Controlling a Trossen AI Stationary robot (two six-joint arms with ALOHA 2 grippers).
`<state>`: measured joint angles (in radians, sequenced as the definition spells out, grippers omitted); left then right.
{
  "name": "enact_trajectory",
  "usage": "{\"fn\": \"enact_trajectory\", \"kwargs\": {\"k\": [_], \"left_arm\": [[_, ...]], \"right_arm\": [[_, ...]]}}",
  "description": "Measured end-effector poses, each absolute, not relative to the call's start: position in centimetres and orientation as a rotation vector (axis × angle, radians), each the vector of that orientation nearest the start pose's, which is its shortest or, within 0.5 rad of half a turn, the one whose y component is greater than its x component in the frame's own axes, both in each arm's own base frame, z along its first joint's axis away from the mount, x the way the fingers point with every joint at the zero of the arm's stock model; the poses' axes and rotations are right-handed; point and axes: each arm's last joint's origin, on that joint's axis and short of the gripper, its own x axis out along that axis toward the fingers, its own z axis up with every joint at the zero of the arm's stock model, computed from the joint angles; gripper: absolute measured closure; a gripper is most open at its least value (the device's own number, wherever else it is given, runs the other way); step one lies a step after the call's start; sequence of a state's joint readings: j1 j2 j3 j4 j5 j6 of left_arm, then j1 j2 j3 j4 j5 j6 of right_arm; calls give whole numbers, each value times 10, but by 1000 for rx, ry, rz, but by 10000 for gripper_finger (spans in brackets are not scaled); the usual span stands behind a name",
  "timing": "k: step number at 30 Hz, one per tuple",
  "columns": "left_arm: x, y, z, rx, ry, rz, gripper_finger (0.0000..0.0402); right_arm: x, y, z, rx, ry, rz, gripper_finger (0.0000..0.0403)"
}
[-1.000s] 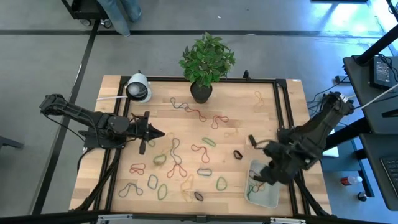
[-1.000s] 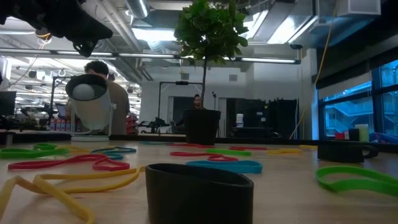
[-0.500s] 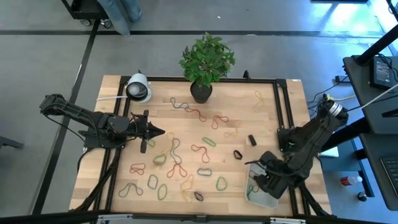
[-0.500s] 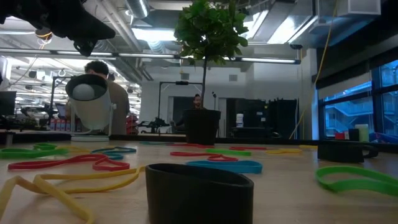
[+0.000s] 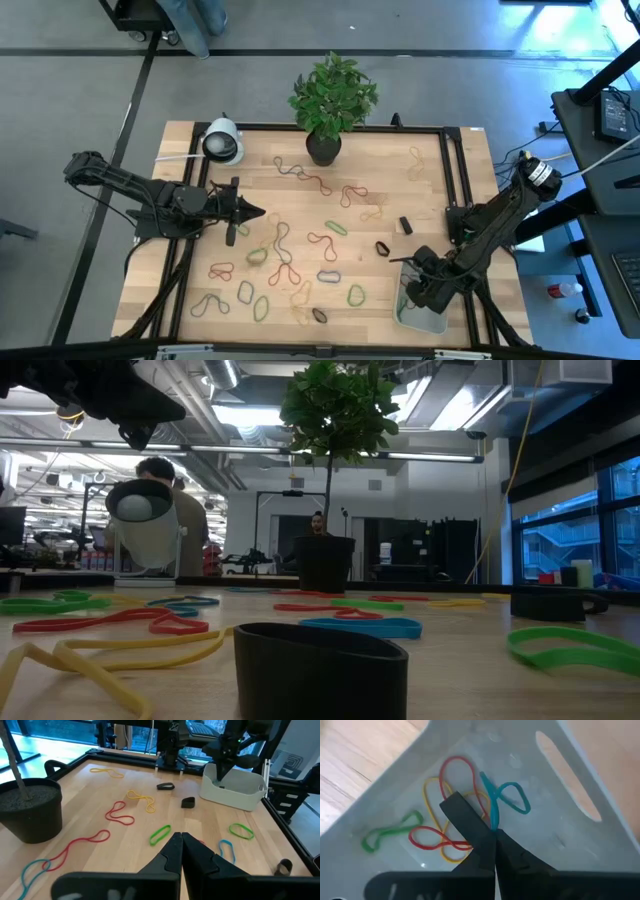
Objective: Pick and place rubber bands into bin
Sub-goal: Put the blue rubber band into the gray bin, then put the green rubber band into the gray bin
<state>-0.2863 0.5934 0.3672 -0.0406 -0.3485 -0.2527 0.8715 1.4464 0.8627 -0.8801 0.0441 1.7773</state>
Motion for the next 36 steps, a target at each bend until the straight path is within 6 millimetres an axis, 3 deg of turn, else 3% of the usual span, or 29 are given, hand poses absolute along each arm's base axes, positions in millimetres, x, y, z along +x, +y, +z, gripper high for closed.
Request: {"fn": "enact_trajectory", "kwargs": {"k": [15, 20, 25, 29, 32, 36], "left_arm": [[142, -31, 230, -185, 237, 94, 400], [142, -31, 230, -178, 237, 93, 400], [142, -31, 230, -159, 236, 92, 400], [142, -32, 231, -142, 232, 89, 400], [144, -32, 229, -112, 252, 88, 400], [151, -34, 231, -90, 319, 82, 400]], "right_arm": [[151, 180, 185, 810, 1436, -638, 304], [154, 184, 198, 818, 1440, -616, 286], [159, 189, 226, 753, 1437, -565, 298], [162, 191, 252, 704, 1386, -403, 339], [158, 181, 263, 685, 1292, -363, 389], [154, 157, 275, 704, 1189, -360, 393]]}}
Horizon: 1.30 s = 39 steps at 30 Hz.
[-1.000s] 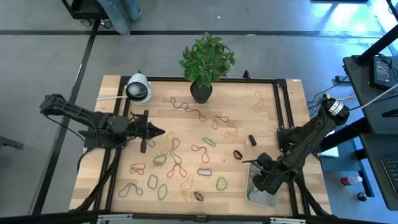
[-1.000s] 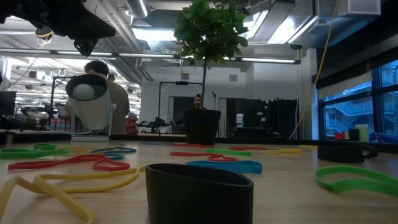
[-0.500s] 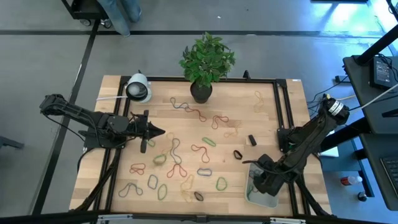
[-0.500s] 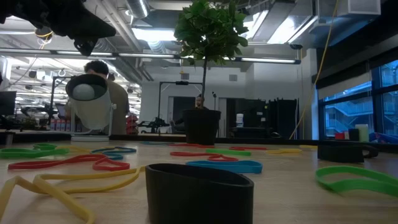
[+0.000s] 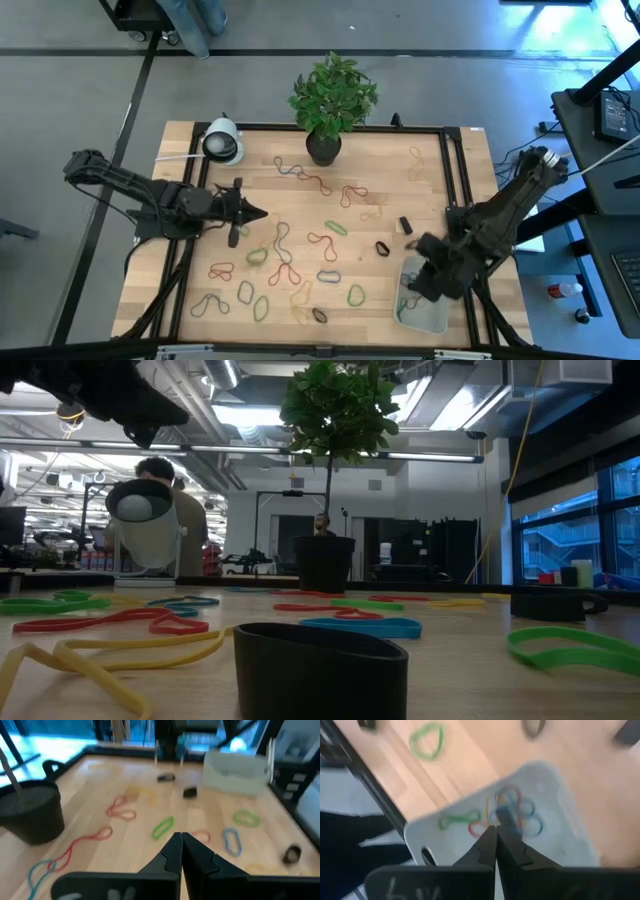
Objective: Pick and place rubber bands into bin
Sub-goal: Put the green rubber band into the gray bin
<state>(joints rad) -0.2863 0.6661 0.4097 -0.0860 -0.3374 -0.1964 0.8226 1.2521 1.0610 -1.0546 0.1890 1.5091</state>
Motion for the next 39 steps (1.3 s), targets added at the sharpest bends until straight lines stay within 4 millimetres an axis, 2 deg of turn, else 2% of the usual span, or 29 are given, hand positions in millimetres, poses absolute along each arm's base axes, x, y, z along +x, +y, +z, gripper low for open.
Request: {"fn": "enact_trajectory", "kwargs": {"k": [5, 9, 13, 17, 21, 24, 28, 34, 39], "left_arm": [[155, -36, 235, -79, 579, 125, 396], [154, -35, 237, -102, 828, 200, 374], [150, -29, 225, -213, 1072, 298, 334], [150, -22, 207, -354, 1218, 448, 291], [152, -13, 185, -443, 1291, 568, 268], [150, -8, 169, -505, 1374, 620, 267], [149, -2, 155, -546, 1402, 644, 274], [155, 2, 149, -560, 1347, 616, 288], [157, 5, 144, -600, 1362, 673, 301]], "right_arm": [[156, 131, 289, 651, 1093, -346, 399], [161, 109, 296, 601, 1025, -363, 397], [167, 92, 300, 608, 990, -399, 400], [173, 81, 301, 565, 962, -424, 398], [177, 74, 301, 571, 948, -444, 401], [179, 73, 302, 560, 941, -435, 399], [181, 71, 302, 555, 930, -427, 397], [181, 71, 303, 556, 927, -425, 396], [181, 71, 303, 555, 927, -425, 396]]}}
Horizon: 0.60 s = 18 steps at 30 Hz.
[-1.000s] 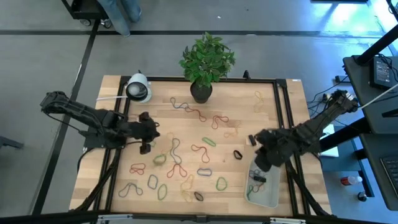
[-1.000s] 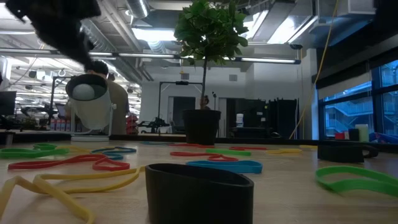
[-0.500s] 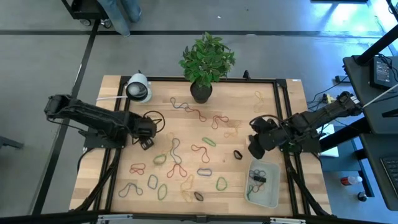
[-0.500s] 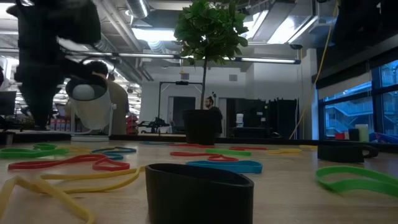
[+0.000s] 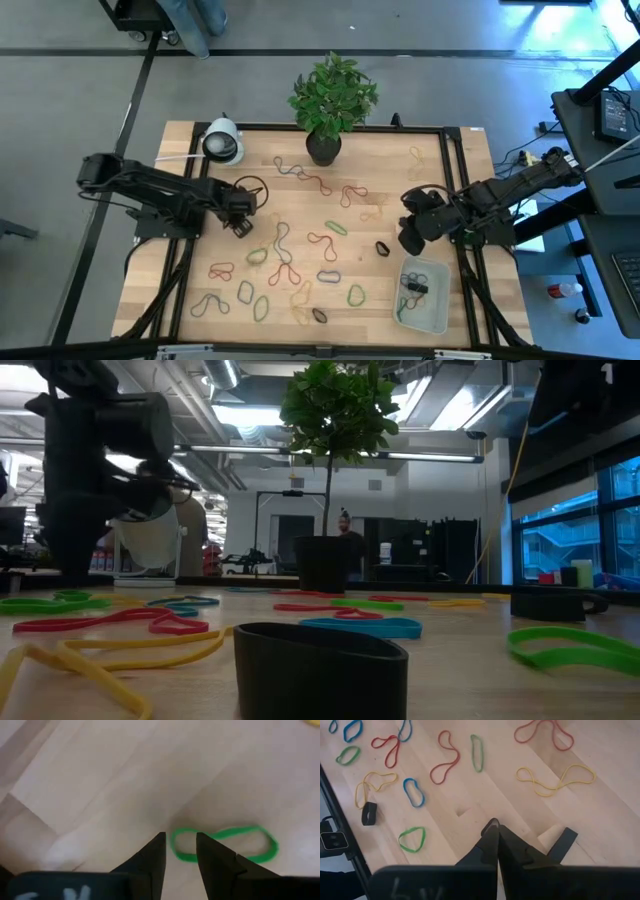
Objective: Pick and place rubber bands into bin
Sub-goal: Put the green rubber band into the gray bin
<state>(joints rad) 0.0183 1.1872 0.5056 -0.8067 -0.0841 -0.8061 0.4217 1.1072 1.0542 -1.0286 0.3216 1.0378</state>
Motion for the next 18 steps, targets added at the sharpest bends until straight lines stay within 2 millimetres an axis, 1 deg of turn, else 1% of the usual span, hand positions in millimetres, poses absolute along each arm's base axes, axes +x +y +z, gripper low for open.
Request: {"fn": "enact_trajectory", "kwargs": {"k": [5, 10, 13, 16, 18], "left_arm": [[160, 5, 138, -629, 1413, 672, 309], [162, 5, 130, -605, 1475, 668, 319], [163, 4, 129, -603, 1484, 667, 342], [166, 5, 131, -611, 1470, 668, 384], [168, 5, 135, -615, 1455, 661, 395]], "right_arm": [[181, 71, 302, 549, 928, -422, 396], [181, 71, 302, 532, 931, -413, 396], [181, 71, 302, 520, 922, -421, 396], [182, 70, 303, 482, 902, -436, 396], [182, 70, 303, 481, 901, -438, 396]]}}
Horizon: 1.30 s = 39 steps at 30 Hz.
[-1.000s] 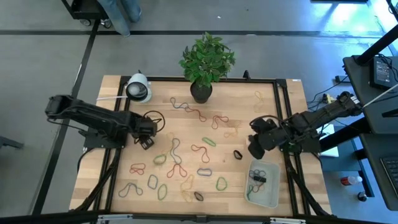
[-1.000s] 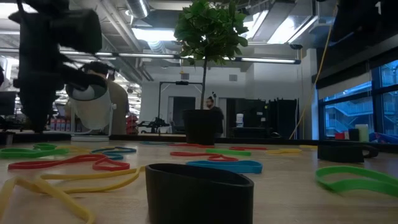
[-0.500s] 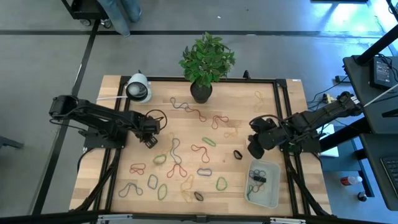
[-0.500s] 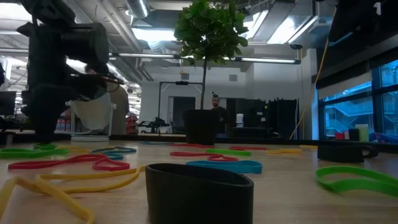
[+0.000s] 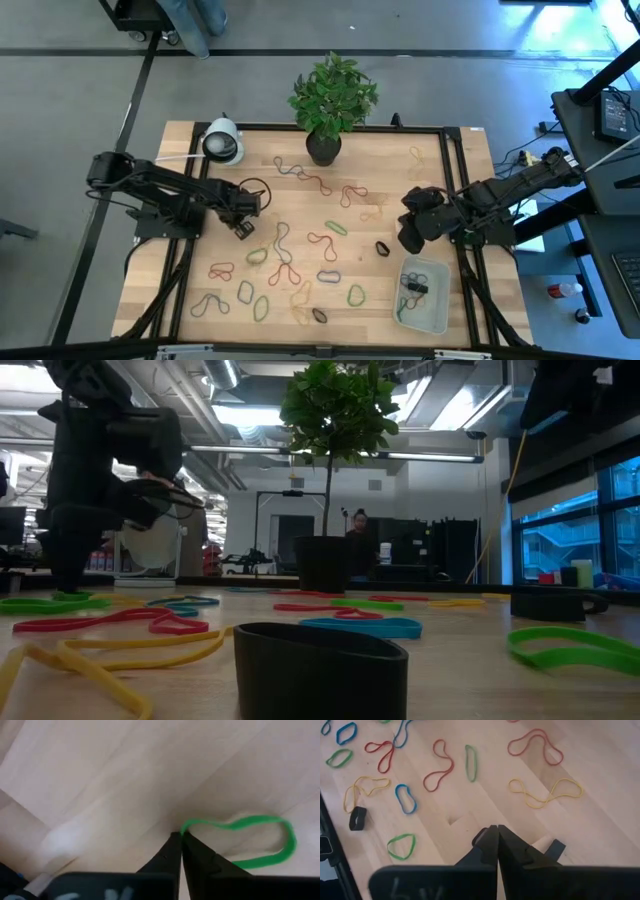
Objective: Pick and place rubber bands into bin
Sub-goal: Put the green rubber band into the gray bin
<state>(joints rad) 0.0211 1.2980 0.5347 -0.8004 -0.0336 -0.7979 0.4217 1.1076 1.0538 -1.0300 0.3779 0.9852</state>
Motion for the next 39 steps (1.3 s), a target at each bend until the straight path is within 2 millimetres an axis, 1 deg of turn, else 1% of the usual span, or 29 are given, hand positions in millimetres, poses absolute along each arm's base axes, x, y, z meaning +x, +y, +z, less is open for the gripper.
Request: {"fn": "enact_trajectory", "kwargs": {"k": [4, 6, 9, 11, 13, 15, 18, 21, 24, 26, 30, 34, 37, 39], "left_arm": [[181, 2, 147, -635, 1375, 603, 400], [184, 0, 152, -606, 1384, 581, 399], [196, -4, 166, -575, 1331, 511, 400], [201, -7, 174, -552, 1317, 482, 400], [210, -10, 187, -529, 1271, 442, 400], [218, -11, 201, -497, 1219, 417, 400], [231, -15, 225, -447, 1136, 381, 400], [247, -22, 249, -395, 1065, 354, 400], [267, -31, 270, -338, 996, 335, 400], [283, -39, 280, -305, 965, 329, 400], [321, -57, 295, -248, 917, 310, 400], [363, -75, 300, -211, 892, 288, 400], [397, -87, 303, -194, 856, 264, 400], [418, -95, 303, -182, 833, 244, 400]], "right_arm": [[182, 70, 303, 509, 896, -454, 396], [182, 69, 303, 522, 882, -474, 396], [182, 70, 302, 442, 909, -433, 399], [182, 70, 302, 409, 928, -401, 400], [181, 68, 299, 390, 934, -389, 401], [181, 65, 293, 376, 939, -365, 401], [178, 60, 276, 367, 936, -317, 401], [174, 53, 262, 377, 902, -253, 401], [166, 45, 255, 366, 822, -222, 402], [159, 38, 253, 362, 764, -206, 402], [145, 26, 257, 346, 682, -168, 402], [137, 15, 265, 318, 616, -117, 403], [137, 9, 270, 295, 579, -75, 403], [138, 6, 271, 270, 565, -78, 403]]}}
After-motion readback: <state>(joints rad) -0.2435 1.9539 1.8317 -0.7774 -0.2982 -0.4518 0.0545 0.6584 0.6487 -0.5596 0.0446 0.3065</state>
